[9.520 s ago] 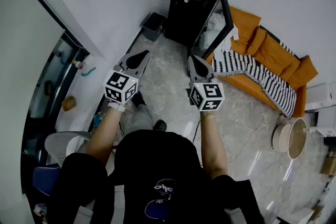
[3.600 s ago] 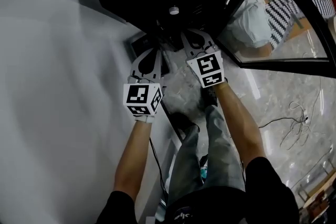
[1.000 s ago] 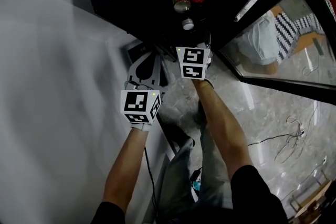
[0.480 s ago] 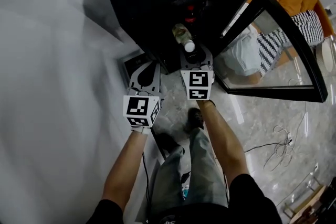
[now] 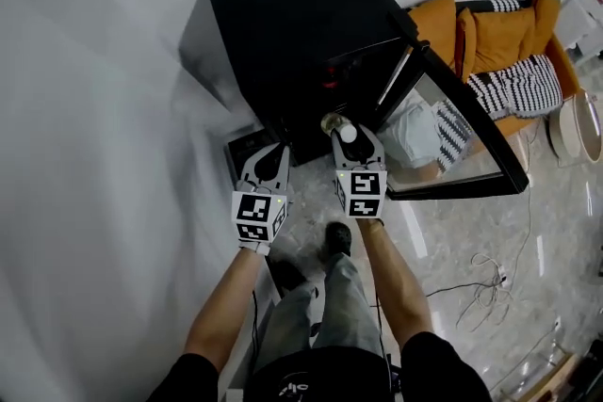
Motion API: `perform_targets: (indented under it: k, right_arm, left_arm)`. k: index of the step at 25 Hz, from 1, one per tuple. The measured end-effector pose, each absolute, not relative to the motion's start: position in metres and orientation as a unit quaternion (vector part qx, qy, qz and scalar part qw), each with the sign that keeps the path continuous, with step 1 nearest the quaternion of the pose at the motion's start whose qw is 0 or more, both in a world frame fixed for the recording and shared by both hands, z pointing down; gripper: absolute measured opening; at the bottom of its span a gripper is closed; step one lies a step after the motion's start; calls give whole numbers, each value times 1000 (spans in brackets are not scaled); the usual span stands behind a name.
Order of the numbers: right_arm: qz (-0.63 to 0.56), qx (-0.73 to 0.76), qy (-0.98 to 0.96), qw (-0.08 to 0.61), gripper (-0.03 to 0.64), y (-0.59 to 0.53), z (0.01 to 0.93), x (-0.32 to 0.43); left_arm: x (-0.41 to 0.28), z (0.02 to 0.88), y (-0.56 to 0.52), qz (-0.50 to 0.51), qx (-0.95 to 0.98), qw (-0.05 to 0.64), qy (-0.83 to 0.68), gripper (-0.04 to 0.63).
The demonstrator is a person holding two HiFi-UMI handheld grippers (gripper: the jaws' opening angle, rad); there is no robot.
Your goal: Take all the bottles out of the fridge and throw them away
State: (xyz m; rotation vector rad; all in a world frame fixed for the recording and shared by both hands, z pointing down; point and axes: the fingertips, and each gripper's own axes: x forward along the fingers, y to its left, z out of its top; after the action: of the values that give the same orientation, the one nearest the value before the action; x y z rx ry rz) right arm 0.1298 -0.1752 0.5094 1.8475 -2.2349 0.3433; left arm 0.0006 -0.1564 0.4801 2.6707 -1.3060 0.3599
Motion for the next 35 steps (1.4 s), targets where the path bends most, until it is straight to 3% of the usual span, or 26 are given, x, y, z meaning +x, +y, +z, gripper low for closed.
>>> perform_targets:
  k: [18, 25, 35]
  right_arm:
    - [103, 560, -812, 128, 199, -92, 351, 106]
    - [97, 520, -838, 131, 199, -95, 344, 63]
    - [78, 414, -897, 134, 199, -110, 340, -56]
  left_arm:
    - [-5, 362, -105, 92, 887, 106, -440, 8]
    - [-56, 353, -105, 84, 867, 100, -481, 8]
    - [-166, 349, -92, 71, 808, 99, -576, 8]
